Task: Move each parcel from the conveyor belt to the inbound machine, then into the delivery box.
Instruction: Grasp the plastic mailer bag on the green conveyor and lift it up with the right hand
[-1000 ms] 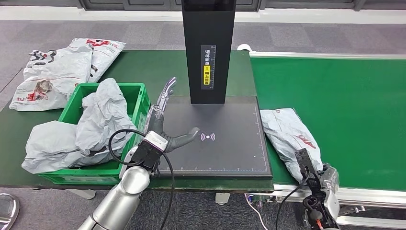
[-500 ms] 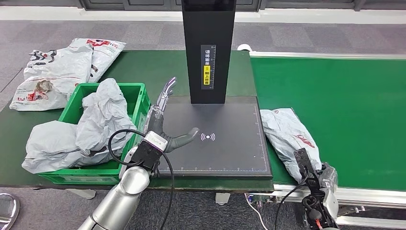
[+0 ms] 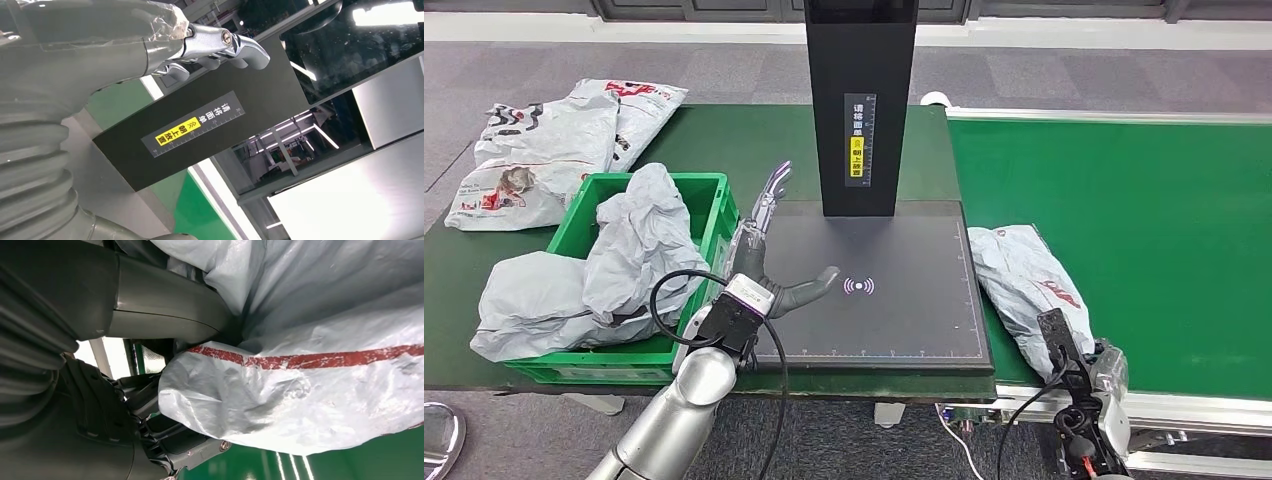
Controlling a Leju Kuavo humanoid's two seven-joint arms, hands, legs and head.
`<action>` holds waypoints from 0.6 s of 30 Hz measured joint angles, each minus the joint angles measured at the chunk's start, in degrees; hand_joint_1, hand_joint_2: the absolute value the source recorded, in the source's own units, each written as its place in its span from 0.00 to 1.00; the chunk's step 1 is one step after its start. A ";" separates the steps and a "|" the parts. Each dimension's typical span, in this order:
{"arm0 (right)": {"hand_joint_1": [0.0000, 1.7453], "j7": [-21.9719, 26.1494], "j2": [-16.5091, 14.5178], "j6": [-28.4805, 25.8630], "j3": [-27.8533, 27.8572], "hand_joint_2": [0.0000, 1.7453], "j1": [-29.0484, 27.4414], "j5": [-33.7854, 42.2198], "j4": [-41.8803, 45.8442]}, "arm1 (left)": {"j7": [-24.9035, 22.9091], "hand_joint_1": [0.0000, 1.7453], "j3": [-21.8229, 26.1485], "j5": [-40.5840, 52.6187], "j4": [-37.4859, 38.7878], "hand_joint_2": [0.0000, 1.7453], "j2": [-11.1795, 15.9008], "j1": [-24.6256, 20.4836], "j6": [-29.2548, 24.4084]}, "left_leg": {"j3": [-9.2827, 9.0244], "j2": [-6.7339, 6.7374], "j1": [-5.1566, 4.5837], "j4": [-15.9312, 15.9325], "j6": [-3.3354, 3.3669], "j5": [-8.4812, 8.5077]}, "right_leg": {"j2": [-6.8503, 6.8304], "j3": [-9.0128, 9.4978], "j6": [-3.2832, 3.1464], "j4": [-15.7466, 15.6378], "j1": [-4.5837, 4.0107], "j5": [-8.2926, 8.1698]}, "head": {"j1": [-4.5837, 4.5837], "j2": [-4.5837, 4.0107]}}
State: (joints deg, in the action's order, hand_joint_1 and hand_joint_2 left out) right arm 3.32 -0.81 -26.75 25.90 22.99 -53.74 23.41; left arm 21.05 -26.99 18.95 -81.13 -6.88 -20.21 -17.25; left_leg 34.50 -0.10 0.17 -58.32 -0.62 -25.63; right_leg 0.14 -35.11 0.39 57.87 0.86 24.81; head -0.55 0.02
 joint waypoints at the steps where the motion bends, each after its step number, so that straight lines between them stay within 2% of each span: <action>1: 1.00 -0.01 0.00 0.00 0.00 1.00 0.00 0.00 0.00 | 0.00 0.00 0.00 0.00 0.00 1.00 0.00 0.00 0.00 | 0.00 0.00 0.00 0.00 0.00 0.00 | 0.00 0.00 0.00 0.00 0.00 0.00 | 0.00 -0.01; 4: 1.00 0.79 -0.04 -0.66 -0.06 1.00 -0.19 0.87 0.09 | 0.09 0.00 0.00 0.00 0.00 1.00 0.00 0.00 -0.10 | 0.00 -0.02 0.00 0.00 0.00 0.00 | -0.02 0.00 0.00 0.00 0.00 0.01 | -0.01 0.00; 6: 1.00 6.21 -1.28 -4.53 -1.23 1.00 -2.42 6.80 4.12 | 0.78 0.00 0.00 -0.02 0.05 1.00 -0.04 -0.02 -0.71 | 0.10 -0.17 0.00 0.00 0.04 0.06 | -0.17 0.02 0.01 0.02 0.00 0.01 | 0.01 0.00; 8: 1.00 15.65 -4.22 -10.14 -5.19 1.00 -6.19 14.84 18.49 | 1.82 0.00 0.00 -0.20 0.33 1.00 -0.10 -0.11 -1.55 | 0.42 -0.24 -0.11 0.00 -0.02 0.18 | -0.22 -0.32 -0.05 0.17 0.12 -0.05 | 0.02 -0.01; 10: 1.00 21.10 -6.67 -12.95 -10.97 1.00 -7.38 16.35 35.11 | 2.42 0.00 0.00 -0.37 0.83 1.00 -0.19 -0.34 -1.91 | 0.57 0.18 -0.23 0.00 -0.13 0.24 | 0.18 -0.82 -0.13 0.28 0.20 -0.16 | -0.07 0.00; 12: 1.00 21.85 -7.75 -13.43 -15.32 1.00 -6.88 15.72 45.63 | 2.79 0.00 0.00 -0.46 1.25 1.00 -0.41 -0.62 -1.95 | 0.39 0.42 -0.17 0.00 -0.15 0.23 | 0.40 -0.74 -0.17 0.23 0.04 -0.15 | -0.12 0.00; 14: 1.00 23.41 -8.47 -13.49 -17.15 1.00 -7.36 18.18 52.19 | 3.04 0.00 0.00 -0.68 1.49 1.00 -0.55 -0.80 -1.95 | 0.27 0.11 -0.05 0.00 -0.17 0.22 | 0.09 -0.45 -0.20 0.17 -0.11 -0.03 | -0.11 -0.01; 18: 1.00 25.96 -9.09 -13.31 -17.89 1.00 -8.42 21.90 57.04 | 3.12 0.00 0.00 -0.90 1.62 1.00 -0.55 -0.89 -1.97 | 0.31 -0.13 0.02 0.02 -0.16 0.21 | -0.16 -0.37 -0.19 0.17 -0.04 0.01 | -0.09 -0.01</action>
State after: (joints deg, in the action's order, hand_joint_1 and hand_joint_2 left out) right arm 29.28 -9.90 -40.06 8.01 14.56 -31.84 80.45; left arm 24.17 -26.99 18.05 -79.51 -7.43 -21.10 -19.21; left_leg 34.81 -0.24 0.19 -58.30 -0.78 -25.42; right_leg -0.01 -35.49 0.19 58.04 0.83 24.82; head -0.63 0.01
